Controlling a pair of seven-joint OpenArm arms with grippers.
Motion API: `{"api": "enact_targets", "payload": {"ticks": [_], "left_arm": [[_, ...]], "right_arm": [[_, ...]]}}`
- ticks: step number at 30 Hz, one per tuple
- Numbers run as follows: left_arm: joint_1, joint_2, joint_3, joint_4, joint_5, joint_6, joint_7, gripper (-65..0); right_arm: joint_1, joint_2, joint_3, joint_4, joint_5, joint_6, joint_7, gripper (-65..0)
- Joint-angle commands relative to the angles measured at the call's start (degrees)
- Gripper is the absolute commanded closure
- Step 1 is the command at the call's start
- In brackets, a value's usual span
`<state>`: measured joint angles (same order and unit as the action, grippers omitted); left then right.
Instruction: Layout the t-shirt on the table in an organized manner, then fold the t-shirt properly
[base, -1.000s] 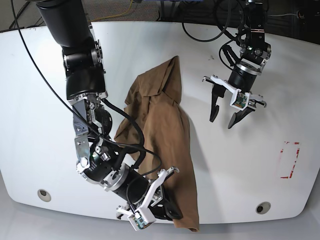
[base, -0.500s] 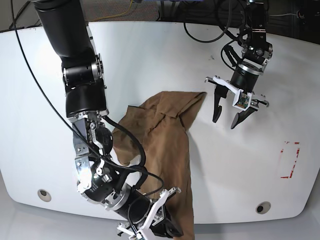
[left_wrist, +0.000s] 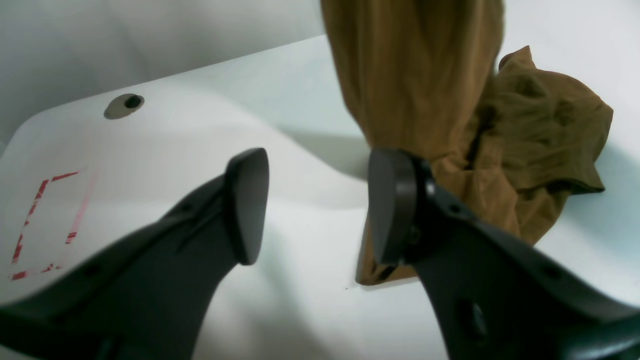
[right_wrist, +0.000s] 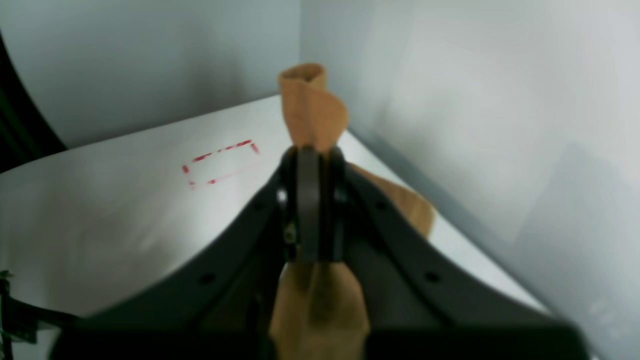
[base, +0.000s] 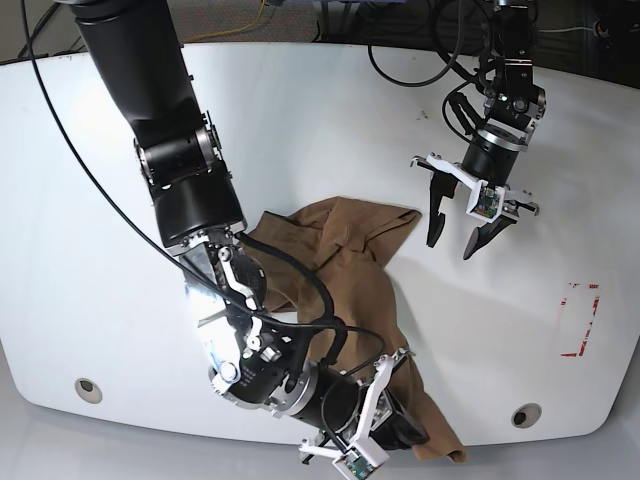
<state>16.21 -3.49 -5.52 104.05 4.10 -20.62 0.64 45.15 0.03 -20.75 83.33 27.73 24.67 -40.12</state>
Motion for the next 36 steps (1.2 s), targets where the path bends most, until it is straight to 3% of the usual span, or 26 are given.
{"api": "enact_targets", "payload": {"ticks": [1,10,22,36], "left_arm": [[-0.34,-0.16,0.02,1.22,-0.54,0.09,-1.57,-29.5],[-0.43,-0.43,-0.06,1.22,-0.54,0.09,-1.57,-29.5],[-0.43,-0.51,-1.12,1.22,-0.45,-0.08,-1.57,-29.5],[1.42,-0.34,3.45,1.14,-0.45,-0.08,-1.57,-29.5]], "right_arm": [[1.84,-1.22,0.23,0.14,0.54,-0.01,2.01,0.0],[4.39,-2.63,0.31,-1.88,0.54,-0.01,2.10,0.0],[10.99,-0.52,0.58,-2.41,0.45,0.08,2.01,0.0],[13.01,0.63,-2.15,-2.41,0.45,0.08,1.83,0.0]]}}
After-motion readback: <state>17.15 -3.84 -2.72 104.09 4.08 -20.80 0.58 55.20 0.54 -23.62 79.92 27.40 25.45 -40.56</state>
